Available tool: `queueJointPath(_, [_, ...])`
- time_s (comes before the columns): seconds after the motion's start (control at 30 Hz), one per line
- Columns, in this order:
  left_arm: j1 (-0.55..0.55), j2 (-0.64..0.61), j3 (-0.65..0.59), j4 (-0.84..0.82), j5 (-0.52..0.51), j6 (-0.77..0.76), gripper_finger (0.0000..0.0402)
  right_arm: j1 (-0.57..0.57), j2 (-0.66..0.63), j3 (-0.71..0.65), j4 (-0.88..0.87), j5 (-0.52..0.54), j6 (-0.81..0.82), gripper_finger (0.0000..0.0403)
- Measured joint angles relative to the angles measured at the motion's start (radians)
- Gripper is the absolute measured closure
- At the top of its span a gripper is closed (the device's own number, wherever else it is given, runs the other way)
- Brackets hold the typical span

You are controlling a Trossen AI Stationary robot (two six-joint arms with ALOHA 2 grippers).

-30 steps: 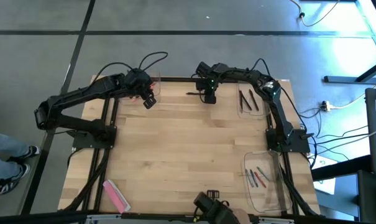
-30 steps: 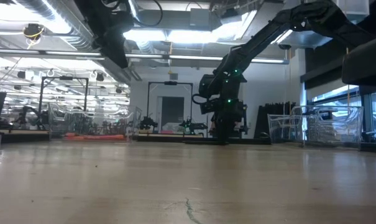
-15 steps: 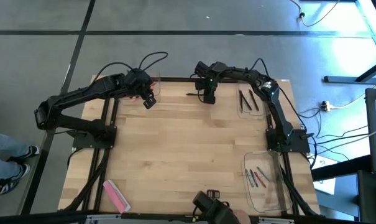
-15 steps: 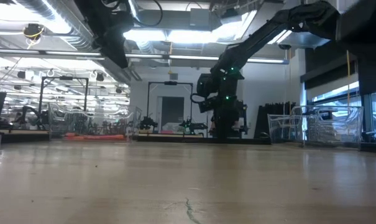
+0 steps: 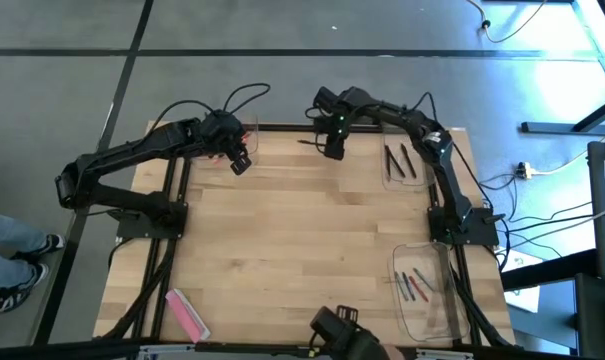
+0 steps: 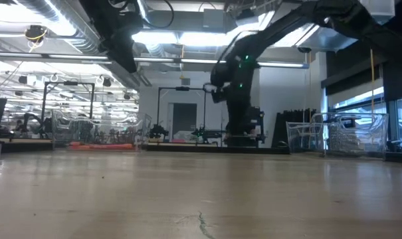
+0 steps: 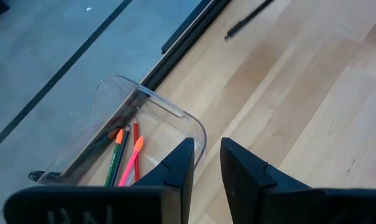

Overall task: Sort crayons/erasers/pens/pencils in bins
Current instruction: Put the black pen into the top right transparent bin

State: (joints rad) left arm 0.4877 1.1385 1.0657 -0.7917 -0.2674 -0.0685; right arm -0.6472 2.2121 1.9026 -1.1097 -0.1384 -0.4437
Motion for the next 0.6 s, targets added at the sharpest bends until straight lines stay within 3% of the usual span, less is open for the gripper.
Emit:
queueJointPath(0.4, [-0.044,0.0,0.0,0.0,0.0,0.032,0.0331,0.0,-0.247,0.0,-0.092,-0.007,0.146,0.0362])
queueJointPath(0.6, [-0.093,0.0,0.0,0.048,0.001,0.055,0.0331,-0.007,-0.405,-0.108,-0.109,0.013,0.234,0.0363])
